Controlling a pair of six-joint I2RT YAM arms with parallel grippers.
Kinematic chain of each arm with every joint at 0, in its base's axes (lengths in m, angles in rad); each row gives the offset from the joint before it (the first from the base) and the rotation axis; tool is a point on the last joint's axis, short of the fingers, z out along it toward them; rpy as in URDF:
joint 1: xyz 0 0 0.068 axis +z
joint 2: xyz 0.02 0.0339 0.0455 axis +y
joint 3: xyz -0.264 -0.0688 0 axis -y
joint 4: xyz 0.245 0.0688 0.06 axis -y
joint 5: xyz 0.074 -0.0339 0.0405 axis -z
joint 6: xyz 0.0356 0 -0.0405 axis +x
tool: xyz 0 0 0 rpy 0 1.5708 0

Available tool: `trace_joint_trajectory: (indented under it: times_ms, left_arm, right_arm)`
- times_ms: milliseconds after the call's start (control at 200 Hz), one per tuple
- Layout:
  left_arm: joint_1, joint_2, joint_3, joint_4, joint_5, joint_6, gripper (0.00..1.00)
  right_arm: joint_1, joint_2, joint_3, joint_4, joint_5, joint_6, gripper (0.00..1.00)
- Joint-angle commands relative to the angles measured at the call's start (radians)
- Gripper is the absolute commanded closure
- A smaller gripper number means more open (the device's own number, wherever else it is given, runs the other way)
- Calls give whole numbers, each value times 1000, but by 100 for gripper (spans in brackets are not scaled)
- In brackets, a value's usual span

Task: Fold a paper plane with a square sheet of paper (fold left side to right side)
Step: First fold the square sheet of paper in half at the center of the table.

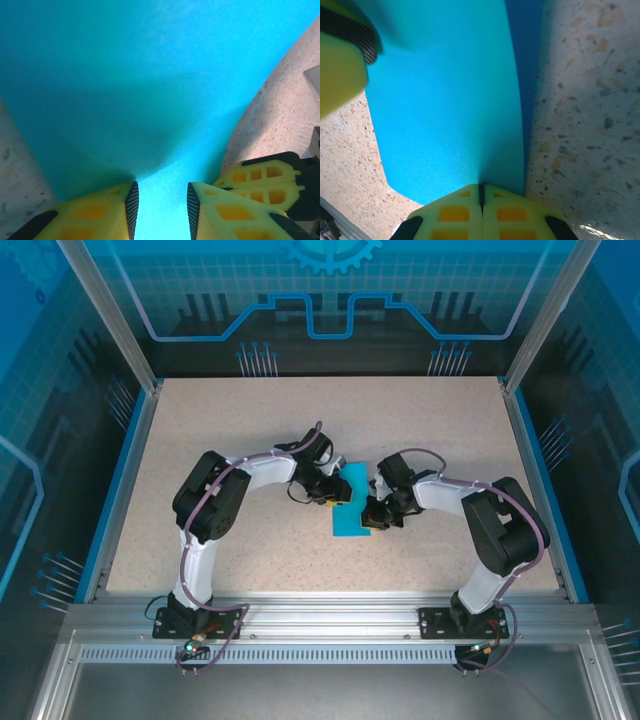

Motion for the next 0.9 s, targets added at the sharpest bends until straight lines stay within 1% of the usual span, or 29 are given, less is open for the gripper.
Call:
trace_joint_trajectory:
  times_ms: [0, 200, 535, 740, 895]
  left_arm:
    - [11, 14, 37, 12, -16, 21, 66]
    - [23, 24, 13, 60, -25, 27, 69]
    - [33, 37, -58, 138, -49, 3, 69]
    - [40, 37, -99, 185, -69, -17, 69]
    - [56, 39, -98, 207, -80, -24, 69]
  right_arm:
    - [-11, 43, -22, -107, 85, -18, 100]
    - [-23, 37, -27, -115, 94, -24, 100]
    - [-35, 23, -31, -145, 123, -41, 100]
    - [-38, 25, -39, -146, 120, -41, 100]
    - [-38, 28, -47, -144, 109, -43, 100]
